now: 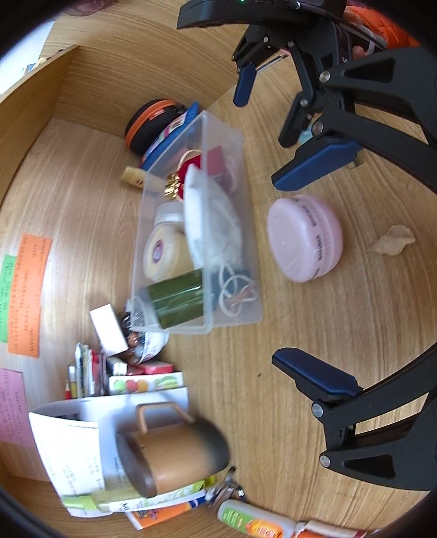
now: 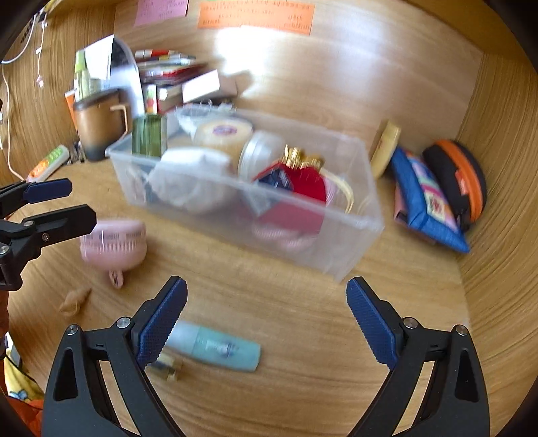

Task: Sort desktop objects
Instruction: 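Withdraw both grippers and move toward the pink round box and light blue tube, then grasp the pink round box with the left gripper while the right grasps the light blue tube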

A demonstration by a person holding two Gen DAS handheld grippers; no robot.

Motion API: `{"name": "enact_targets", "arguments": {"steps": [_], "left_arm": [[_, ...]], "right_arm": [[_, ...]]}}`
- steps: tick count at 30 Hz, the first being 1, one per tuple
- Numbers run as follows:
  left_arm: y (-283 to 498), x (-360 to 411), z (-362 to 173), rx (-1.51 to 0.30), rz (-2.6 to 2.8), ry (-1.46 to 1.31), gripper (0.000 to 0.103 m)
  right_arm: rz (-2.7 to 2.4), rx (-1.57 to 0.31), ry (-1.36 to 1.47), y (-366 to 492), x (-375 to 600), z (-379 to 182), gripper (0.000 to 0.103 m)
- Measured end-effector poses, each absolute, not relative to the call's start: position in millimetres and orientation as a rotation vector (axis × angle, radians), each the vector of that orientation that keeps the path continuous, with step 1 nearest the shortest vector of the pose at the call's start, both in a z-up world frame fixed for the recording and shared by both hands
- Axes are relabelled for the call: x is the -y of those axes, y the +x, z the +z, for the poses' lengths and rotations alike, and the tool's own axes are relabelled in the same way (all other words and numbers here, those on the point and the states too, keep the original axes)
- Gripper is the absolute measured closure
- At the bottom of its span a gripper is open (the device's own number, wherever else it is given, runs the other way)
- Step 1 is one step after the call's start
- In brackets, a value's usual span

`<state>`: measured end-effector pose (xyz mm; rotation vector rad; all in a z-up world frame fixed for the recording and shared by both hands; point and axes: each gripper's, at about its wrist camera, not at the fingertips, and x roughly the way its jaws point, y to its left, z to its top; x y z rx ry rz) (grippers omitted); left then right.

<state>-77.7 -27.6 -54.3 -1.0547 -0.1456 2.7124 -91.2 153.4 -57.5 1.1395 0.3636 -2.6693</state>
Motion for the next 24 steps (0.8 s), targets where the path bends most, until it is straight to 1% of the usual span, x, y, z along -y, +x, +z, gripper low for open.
{"name": "enact_targets", "arguments": {"steps": [7,18,24], "left_arm": [[-79.2,18.9,-67.7,0.159,2.666,-1.099,0.008],[-89.4,9.4,-86.0,0.148,2.639,-1.202,0.008],[-95.7,9.6,-89.3,0.166,2.646,-1.236,0.008]], "right_arm": [[-2.562,-0.279,1.251,-89.8,-152.3,-75.6,0.008],[-2.475,-0.236,1.335,-93.3,-149.0,-86.9,0.008],[-2.449,-0.266,1.347,-90.0,-143.1,-90.6,0.008]]}}
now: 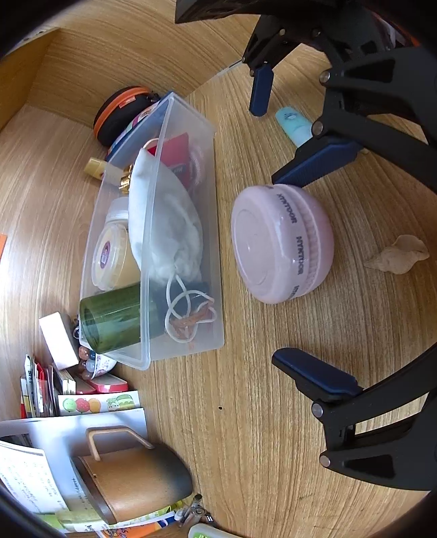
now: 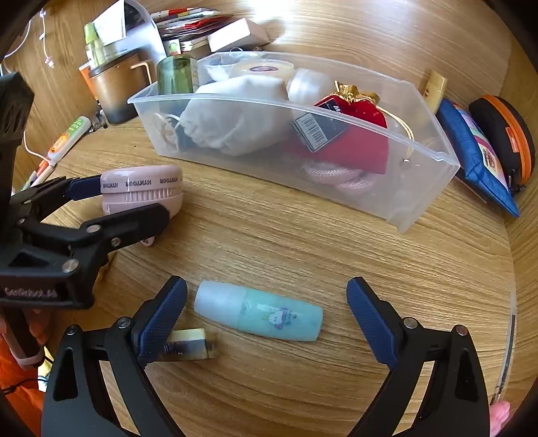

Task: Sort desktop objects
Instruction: 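Grasp the pink round box with the left gripper while the right grasps the light blue tube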

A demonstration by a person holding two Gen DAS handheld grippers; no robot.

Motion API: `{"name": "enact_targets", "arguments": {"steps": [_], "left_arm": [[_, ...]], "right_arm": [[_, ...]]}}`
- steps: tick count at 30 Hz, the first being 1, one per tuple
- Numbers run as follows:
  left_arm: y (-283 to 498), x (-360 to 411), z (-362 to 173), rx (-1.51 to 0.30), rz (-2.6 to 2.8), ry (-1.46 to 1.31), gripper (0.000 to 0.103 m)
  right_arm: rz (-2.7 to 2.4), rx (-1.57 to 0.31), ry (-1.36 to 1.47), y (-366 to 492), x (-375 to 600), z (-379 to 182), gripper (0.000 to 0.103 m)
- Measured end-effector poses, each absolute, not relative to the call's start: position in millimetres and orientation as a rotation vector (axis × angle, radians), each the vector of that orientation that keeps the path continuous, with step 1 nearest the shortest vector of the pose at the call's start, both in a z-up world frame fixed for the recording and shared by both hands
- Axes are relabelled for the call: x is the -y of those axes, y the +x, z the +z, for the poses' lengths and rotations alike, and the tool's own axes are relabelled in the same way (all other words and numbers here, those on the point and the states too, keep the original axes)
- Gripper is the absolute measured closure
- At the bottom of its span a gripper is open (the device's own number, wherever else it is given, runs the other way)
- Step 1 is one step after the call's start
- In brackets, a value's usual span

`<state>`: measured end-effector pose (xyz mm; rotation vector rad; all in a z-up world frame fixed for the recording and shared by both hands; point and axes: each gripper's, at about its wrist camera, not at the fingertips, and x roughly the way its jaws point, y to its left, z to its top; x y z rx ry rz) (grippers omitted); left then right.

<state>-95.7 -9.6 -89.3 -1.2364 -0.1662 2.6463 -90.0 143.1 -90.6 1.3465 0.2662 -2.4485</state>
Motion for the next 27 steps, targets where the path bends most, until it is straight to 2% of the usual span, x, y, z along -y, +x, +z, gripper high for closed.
{"name": "enact_targets", "arguments": {"steps": [12,16,18,21,27], "left_arm": [[-106.2,4.2,-93.1,0.191,2.650,-1.280,0.008],[-106.1,6.9,-93.4,0.207,2.658,-1.276,0.008],[-106.1,8.2,-93.3,0.217,2.657,-1.275,0.013],[-105.7,5.9,-92.8,0.207,2.655,-1.269,0.023],[-105.3,-1.7,-92.6,0.156,2.644,-1.266,0.038]], "right_arm": [[-2.488,-0.248,1.360,-89.9,-154.5,-97.7,0.012],[-2.493,-0.254,1.323,-87.9,-153.9,-96.9,0.020],[-2.495,-0.251,1.311,-88.4,-154.4,-97.0,0.023],[-2.490,-0.257,1.294,-87.8,-154.3,-96.4,0.032],[-2.480,-0.262,1.283,-85.7,-153.9,-97.8,0.032]]}}
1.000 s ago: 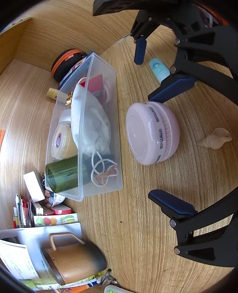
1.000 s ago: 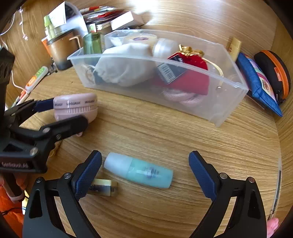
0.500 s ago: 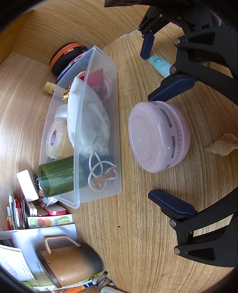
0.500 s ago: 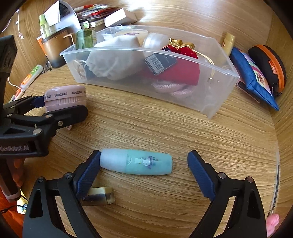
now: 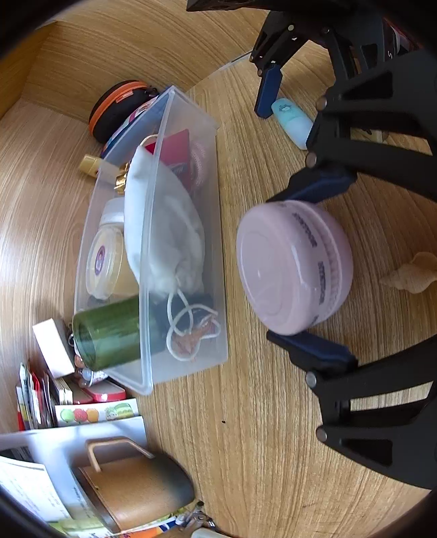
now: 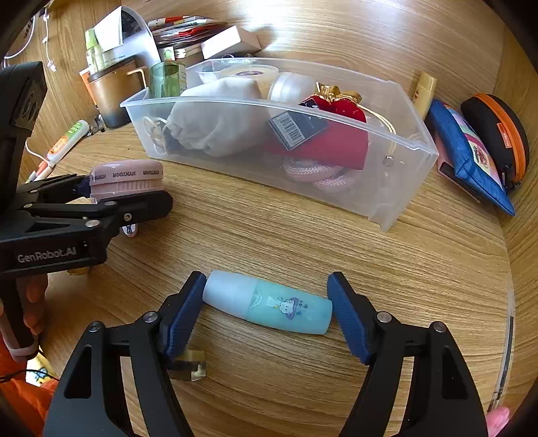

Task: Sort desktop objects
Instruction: 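Grasp the pink round box with the left gripper while the right grasps the light blue tube, then carry the pink box and blue tube over the clear box with both grippers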

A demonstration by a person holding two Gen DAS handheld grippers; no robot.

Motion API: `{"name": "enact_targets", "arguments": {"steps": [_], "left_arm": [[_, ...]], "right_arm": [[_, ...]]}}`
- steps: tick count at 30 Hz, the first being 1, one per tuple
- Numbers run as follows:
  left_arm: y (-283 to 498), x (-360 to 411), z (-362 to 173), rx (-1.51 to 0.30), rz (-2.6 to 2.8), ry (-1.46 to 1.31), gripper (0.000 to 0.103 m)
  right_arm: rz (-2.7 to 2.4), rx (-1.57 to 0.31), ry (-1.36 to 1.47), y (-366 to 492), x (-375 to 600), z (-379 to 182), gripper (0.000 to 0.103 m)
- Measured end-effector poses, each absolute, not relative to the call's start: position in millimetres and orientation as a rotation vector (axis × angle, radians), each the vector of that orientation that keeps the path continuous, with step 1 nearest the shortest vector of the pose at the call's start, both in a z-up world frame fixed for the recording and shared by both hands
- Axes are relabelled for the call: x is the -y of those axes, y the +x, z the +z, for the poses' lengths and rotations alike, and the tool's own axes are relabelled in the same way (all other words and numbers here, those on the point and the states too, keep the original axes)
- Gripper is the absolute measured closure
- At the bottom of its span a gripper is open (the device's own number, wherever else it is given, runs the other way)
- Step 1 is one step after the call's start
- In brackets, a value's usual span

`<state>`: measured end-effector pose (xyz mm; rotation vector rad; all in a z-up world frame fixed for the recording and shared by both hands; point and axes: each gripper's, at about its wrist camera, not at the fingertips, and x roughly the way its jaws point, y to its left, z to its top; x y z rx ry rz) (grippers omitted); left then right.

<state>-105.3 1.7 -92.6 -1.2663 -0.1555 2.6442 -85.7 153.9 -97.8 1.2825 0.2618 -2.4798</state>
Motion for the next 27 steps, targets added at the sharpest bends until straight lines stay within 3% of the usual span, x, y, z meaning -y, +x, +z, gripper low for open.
{"name": "enact_targets", "arguments": {"steps": [27], "left_arm": [[-94.5,13.9,-55.4,0.198,2.721,-1.126,0.039]], "right_arm": [[-2.622,-0.250,1.151,-92.8,-184.4,-52.3,0.032]]}}
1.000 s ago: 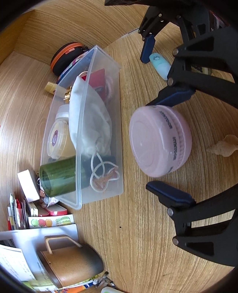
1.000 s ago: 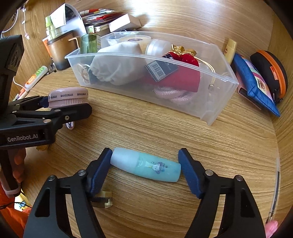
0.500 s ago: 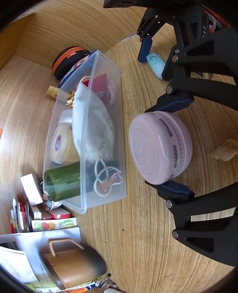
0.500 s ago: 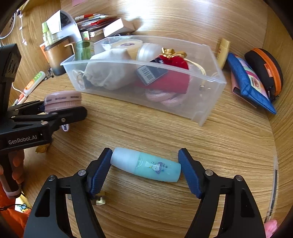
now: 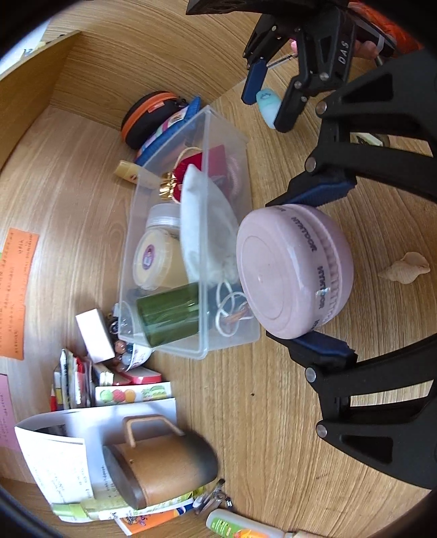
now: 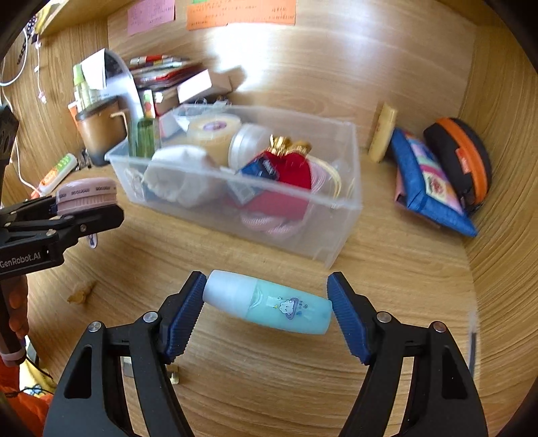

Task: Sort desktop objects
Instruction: 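Carry the pink box and blue tube over the clear box with both grippers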

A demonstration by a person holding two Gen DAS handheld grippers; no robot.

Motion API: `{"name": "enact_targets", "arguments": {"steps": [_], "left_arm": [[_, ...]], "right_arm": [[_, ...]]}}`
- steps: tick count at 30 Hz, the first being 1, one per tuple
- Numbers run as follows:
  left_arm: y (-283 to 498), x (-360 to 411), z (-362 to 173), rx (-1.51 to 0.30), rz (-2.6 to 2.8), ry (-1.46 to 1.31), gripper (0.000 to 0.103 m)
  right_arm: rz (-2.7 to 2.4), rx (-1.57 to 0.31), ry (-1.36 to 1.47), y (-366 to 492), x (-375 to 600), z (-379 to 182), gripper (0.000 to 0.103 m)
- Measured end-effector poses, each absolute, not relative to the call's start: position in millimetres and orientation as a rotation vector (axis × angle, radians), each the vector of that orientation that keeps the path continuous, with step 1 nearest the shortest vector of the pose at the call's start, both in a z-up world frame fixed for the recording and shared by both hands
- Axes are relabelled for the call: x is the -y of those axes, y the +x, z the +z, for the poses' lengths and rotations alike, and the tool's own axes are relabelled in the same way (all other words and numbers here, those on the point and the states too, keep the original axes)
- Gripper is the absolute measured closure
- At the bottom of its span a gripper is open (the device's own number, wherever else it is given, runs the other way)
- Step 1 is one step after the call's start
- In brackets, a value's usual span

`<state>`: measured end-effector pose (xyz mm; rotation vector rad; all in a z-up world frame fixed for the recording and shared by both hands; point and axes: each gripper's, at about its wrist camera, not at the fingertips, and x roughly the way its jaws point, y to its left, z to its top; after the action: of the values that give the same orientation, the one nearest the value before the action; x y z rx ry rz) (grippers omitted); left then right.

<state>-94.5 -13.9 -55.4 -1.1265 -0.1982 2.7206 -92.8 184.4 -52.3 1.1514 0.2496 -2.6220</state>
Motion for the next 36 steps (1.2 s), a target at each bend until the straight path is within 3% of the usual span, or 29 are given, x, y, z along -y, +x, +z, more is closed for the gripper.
{"name": "enact_targets", "arguments": {"steps": [19,36], "left_arm": [[-94.3,14.7,-6.8,0.156,2.758,-0.967,0.039],[-134.0,2.2,17.4,0.083,2.755,-0.922,0.039]], "right_arm": [[-2.716,-0.243,0.967,-113.8,-192.1,-5.0,0.032],[-2.689,-0.246,0.917,-154.6,-189.8,2.9,0.032]]}}
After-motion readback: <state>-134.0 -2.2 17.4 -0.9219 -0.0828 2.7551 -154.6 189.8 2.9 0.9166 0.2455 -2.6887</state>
